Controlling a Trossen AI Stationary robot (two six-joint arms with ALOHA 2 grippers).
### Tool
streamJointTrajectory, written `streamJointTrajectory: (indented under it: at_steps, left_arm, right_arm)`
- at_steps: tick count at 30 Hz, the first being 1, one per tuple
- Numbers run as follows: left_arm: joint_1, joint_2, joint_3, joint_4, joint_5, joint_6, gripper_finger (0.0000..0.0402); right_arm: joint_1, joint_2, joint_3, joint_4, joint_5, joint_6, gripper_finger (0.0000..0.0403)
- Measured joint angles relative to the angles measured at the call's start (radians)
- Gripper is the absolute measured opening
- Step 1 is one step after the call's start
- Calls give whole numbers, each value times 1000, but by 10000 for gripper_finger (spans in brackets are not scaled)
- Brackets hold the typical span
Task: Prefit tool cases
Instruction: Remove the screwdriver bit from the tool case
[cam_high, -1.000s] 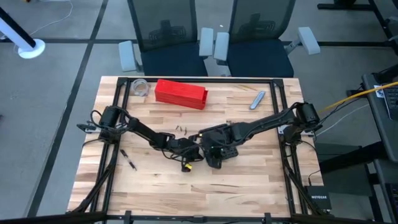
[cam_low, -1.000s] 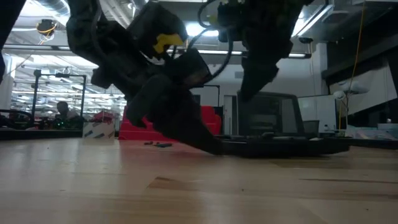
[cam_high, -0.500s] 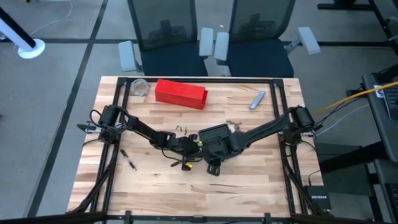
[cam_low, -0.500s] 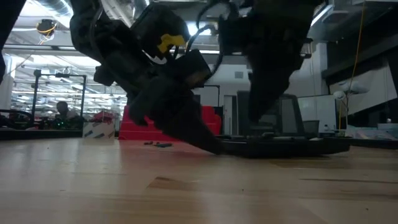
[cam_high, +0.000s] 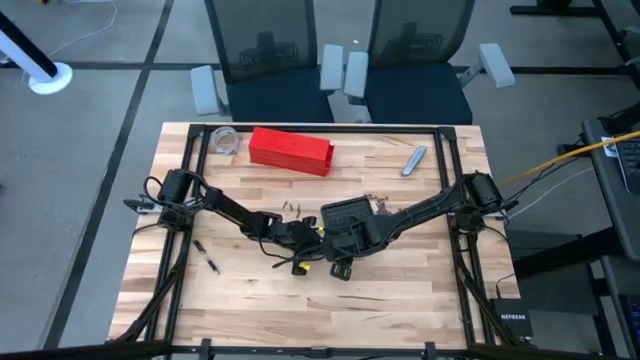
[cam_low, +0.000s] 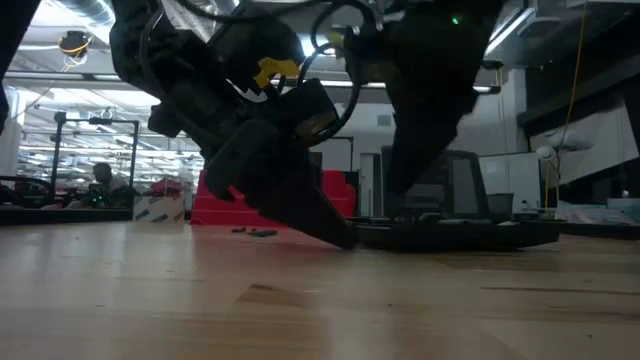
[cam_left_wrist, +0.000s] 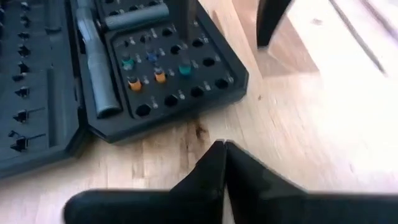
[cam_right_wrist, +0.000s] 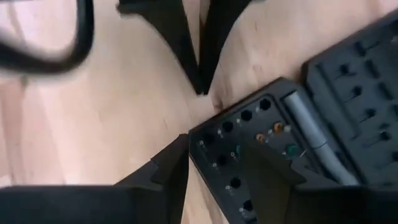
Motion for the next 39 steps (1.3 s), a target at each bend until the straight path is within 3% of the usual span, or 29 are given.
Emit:
streamJointTrajectory:
  at_steps: [7, 30, 34, 39]
  left_arm:
    - [-2, 0, 0, -2, 6, 3, 0]
    - [-1, -1, 0, -3, 2, -5, 0]
    - [-1, -1, 0, -2, -1, -6, 0]
    - [-1, -1, 0, -3, -3, -12, 0]
  right_arm:
    - [-1, -1, 19, -46, 56, -17, 143]
    - [0, 25, -79, 62, 45, 90, 140]
    - [0, 40, -79, 65, 26, 92, 115]
    - [-1, 53, -77, 83, 6, 91, 48]
